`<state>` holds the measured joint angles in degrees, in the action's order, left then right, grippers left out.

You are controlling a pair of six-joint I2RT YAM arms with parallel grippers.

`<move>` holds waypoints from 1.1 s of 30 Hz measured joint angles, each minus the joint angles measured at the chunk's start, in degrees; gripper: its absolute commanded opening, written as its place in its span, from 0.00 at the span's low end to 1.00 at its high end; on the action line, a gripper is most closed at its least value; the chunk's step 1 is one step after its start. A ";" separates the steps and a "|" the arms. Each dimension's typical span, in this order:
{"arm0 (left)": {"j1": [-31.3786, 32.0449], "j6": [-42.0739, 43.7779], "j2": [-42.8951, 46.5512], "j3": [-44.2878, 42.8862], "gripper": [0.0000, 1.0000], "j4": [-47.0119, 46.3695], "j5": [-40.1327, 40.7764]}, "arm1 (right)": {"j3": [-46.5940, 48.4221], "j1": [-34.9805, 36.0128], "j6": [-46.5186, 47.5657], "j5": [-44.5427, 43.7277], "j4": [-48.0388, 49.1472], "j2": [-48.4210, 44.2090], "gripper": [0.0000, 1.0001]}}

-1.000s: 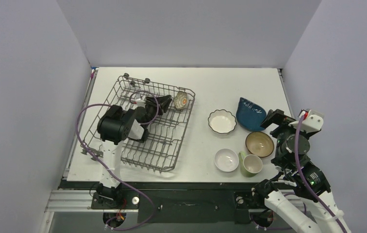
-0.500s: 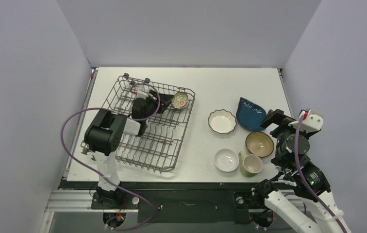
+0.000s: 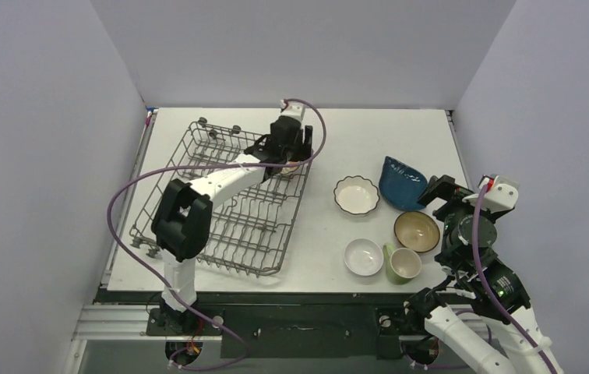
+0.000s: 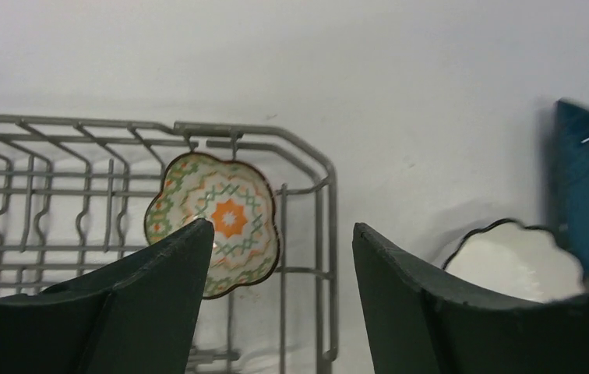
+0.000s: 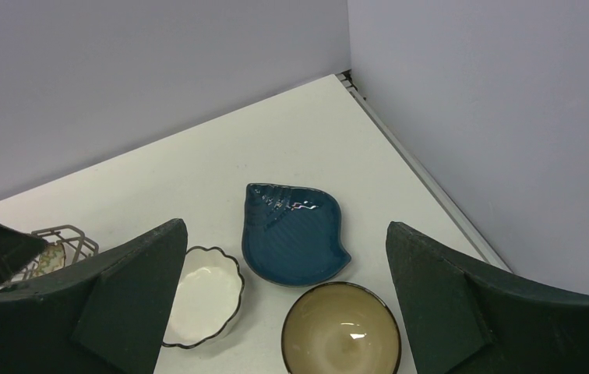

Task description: Load the mixed dishes into the dish rack

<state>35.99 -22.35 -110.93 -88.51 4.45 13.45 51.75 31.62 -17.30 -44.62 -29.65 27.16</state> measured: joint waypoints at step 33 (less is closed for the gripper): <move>1.27 7.56 -10.82 -7.17 0.35 15.76 1.05 | 0.00 -0.02 -0.02 0.07 0.02 0.02 0.94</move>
<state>37.26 -14.79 -121.75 -95.68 20.21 14.50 51.75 31.59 -17.32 -44.56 -29.63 27.18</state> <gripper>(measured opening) 0.376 0.943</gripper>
